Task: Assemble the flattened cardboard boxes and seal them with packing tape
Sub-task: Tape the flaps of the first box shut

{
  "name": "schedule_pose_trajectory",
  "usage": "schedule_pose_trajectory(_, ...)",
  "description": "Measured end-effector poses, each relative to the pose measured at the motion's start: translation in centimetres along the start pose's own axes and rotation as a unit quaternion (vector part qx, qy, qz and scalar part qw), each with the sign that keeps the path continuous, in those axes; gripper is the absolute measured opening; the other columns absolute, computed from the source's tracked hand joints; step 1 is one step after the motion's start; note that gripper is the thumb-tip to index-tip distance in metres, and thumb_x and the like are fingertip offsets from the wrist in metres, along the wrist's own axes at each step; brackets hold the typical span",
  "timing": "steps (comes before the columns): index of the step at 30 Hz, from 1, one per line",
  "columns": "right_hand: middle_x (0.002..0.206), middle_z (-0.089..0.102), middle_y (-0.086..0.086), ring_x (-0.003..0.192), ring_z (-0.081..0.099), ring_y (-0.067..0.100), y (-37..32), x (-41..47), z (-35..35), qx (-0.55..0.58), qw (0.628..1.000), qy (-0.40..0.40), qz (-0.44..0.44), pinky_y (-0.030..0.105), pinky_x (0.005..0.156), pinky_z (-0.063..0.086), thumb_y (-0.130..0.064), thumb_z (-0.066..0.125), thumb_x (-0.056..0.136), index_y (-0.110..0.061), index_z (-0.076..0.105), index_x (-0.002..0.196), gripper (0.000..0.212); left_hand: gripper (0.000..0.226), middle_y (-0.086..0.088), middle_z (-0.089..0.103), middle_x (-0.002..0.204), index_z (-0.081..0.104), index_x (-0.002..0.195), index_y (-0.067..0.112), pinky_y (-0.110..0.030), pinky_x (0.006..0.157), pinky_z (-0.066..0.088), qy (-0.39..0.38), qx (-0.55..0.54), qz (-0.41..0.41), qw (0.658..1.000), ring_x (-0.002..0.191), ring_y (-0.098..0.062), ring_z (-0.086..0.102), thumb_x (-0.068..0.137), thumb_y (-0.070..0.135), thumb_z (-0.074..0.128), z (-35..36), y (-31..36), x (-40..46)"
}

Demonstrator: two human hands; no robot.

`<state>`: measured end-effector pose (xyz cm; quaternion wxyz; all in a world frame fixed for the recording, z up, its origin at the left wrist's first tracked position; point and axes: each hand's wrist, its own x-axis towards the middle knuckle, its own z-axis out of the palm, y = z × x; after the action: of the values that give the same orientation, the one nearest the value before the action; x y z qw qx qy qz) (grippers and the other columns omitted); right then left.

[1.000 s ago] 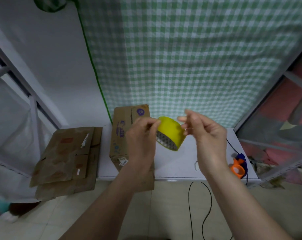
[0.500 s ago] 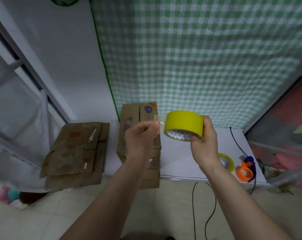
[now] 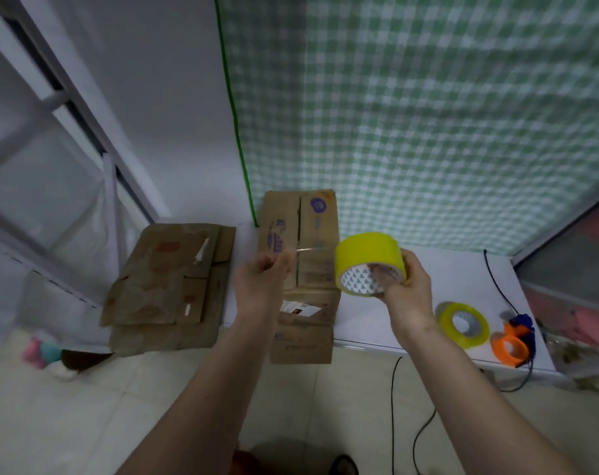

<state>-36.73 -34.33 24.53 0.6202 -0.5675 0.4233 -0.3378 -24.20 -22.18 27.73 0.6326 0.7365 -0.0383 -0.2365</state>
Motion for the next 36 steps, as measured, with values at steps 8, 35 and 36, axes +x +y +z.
schedule_pose_trajectory(8, 0.128, 0.051, 0.013, 0.115, 0.047, 0.025, 1.5, 2.1, -1.9, -0.356, 0.917, -0.019, -0.179, 0.022, 0.091, 0.033, 0.025, 0.04, 0.077, -0.016, 0.043, 0.14, 0.075, 0.026, 0.002, 0.057, 0.061, 0.061, 0.063, 0.011, -0.015, 0.052, 0.037, 0.055, 0.025, -0.035, 0.998, 0.055, -0.006, 0.046, 0.088, 0.014, 0.067, -3.7, -2.6, 3.8)
schedule_pose_trajectory(35, 0.118, 0.053, 0.021, 0.106, 0.052, 0.039, 14.3, 8.0, 1.3, -0.437, 0.89, 0.121, -0.043, 0.045, 0.082, 0.044, 0.013, 0.037, 0.082, -0.014, 0.044, 0.124, 0.051, 0.022, -0.006, 0.065, 0.073, 0.062, 0.067, 0.012, -0.026, 0.077, 0.043, 0.114, 0.058, -0.112, 0.985, 0.074, -0.019, 0.059, 0.087, 0.016, 0.07, -3.0, -16.8, 15.0)
schedule_pose_trajectory(36, 0.119, 0.053, 0.02, 0.107, 0.051, 0.038, 14.4, 8.1, 1.5, -0.436, 0.891, 0.112, -0.054, 0.045, 0.083, 0.045, 0.014, 0.038, 0.082, -0.013, 0.045, 0.125, 0.052, 0.022, -0.007, 0.067, 0.077, 0.063, 0.067, 0.014, -0.025, 0.077, 0.041, 0.12, 0.074, -0.114, 0.983, 0.077, -0.019, 0.06, 0.087, 0.018, 0.07, -2.9, -17.0, 15.2)
